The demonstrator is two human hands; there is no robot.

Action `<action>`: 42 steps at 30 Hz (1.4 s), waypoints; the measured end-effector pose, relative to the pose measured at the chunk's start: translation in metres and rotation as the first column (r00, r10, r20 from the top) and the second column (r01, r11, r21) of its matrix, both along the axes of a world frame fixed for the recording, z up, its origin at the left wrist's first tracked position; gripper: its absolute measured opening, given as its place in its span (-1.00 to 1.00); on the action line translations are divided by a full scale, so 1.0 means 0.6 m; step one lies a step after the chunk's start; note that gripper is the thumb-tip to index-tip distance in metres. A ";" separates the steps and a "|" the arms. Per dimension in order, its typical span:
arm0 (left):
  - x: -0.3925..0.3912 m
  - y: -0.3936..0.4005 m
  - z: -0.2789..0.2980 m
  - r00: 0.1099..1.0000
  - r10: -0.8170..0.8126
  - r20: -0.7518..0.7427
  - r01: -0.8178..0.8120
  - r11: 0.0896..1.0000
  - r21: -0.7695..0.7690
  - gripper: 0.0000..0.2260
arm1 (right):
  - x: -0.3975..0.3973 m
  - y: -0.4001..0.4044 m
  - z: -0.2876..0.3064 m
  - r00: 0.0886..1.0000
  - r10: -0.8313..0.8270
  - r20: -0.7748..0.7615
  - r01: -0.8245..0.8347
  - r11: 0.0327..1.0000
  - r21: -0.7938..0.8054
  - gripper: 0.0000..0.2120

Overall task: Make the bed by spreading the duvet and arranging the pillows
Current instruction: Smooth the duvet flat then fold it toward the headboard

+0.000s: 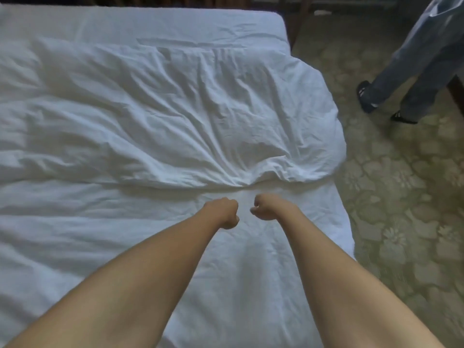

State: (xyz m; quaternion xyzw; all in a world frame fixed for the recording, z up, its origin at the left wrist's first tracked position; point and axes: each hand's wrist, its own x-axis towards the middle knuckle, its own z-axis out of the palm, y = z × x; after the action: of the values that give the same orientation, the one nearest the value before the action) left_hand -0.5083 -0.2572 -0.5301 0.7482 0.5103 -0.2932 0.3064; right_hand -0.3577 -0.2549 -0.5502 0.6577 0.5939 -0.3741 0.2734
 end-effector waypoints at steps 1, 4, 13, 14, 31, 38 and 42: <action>-0.021 -0.014 0.020 1.000 0.015 -0.008 -0.015 1.000 0.007 -0.75 | -0.030 -0.012 0.014 1.000 0.002 -0.030 -0.002 1.000 0.024 -0.61; -0.092 -0.049 0.086 0.997 0.070 -0.018 -0.069 0.996 0.061 -0.73 | -0.130 -0.040 0.067 0.996 0.034 -0.087 -0.026 0.995 0.094 -0.67; -0.367 -0.183 0.257 0.968 0.251 0.027 -0.249 0.935 0.254 -0.75 | -0.404 -0.141 0.255 0.972 0.235 -0.033 -0.218 0.941 0.259 -0.92; -0.405 -0.208 0.275 0.962 0.271 0.039 -0.271 0.926 0.262 -0.76 | -0.440 -0.160 0.276 0.970 0.244 -0.015 -0.232 0.936 0.264 -0.91; -1.125 -0.607 0.465 0.610 0.776 0.160 -0.782 0.558 0.280 -0.90 | -1.157 -0.439 0.493 0.798 0.581 -0.162 -0.510 0.793 0.333 -0.74; -1.371 -0.654 0.415 0.466 0.875 0.131 -0.868 0.424 0.258 -0.94 | -1.463 -0.460 0.450 0.671 0.723 -0.162 -0.672 0.686 0.281 -0.74; -1.516 -0.672 0.385 0.373 0.923 0.090 -0.912 0.348 0.216 -0.89 | -1.618 -0.433 0.411 0.643 0.749 -0.160 -0.703 0.660 0.266 -0.74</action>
State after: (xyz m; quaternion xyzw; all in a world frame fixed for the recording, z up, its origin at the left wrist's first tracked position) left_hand -1.4178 -0.6606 -0.2992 0.3569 0.8782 -0.0283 0.3170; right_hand -1.3287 -0.5147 -0.3034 0.3308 0.8691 -0.2586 0.2616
